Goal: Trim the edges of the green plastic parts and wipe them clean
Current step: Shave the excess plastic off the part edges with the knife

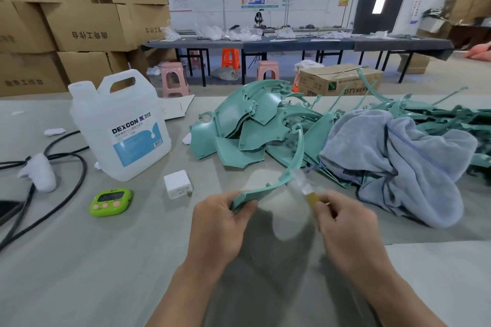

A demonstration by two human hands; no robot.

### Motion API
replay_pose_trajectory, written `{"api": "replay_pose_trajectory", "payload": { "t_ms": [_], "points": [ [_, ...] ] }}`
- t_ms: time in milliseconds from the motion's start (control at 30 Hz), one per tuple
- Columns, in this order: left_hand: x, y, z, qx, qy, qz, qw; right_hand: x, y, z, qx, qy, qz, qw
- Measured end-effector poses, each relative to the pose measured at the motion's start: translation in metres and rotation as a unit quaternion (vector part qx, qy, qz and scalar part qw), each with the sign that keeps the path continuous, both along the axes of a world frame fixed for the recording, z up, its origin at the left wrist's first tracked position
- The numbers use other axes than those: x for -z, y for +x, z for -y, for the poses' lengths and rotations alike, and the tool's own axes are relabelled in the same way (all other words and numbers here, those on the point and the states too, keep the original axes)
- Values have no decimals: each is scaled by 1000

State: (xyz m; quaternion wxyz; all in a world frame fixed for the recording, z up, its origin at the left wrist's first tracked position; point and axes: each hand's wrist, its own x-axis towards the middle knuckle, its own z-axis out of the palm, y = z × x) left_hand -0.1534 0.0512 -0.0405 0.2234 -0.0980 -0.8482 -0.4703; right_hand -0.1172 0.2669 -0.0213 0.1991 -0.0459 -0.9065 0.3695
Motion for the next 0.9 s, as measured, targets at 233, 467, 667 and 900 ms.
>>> {"api": "replay_pose_trajectory", "payload": {
  "t_ms": [233,467,667,900],
  "points": [
    [-2,1,1,5,-7,9,1000,-6,12,3,-158,-76,-53,983],
    [-8,-2,6,54,-12,19,998,5,-19,-22,34,3,-1,999],
    [-10,-1,8,84,-26,1,996,-2,-10,-27,-41,-62,-67,995],
    [-15,2,15,100,-47,-15,994,6,-16,-28,-23,2,-20,1000]
  ]
}}
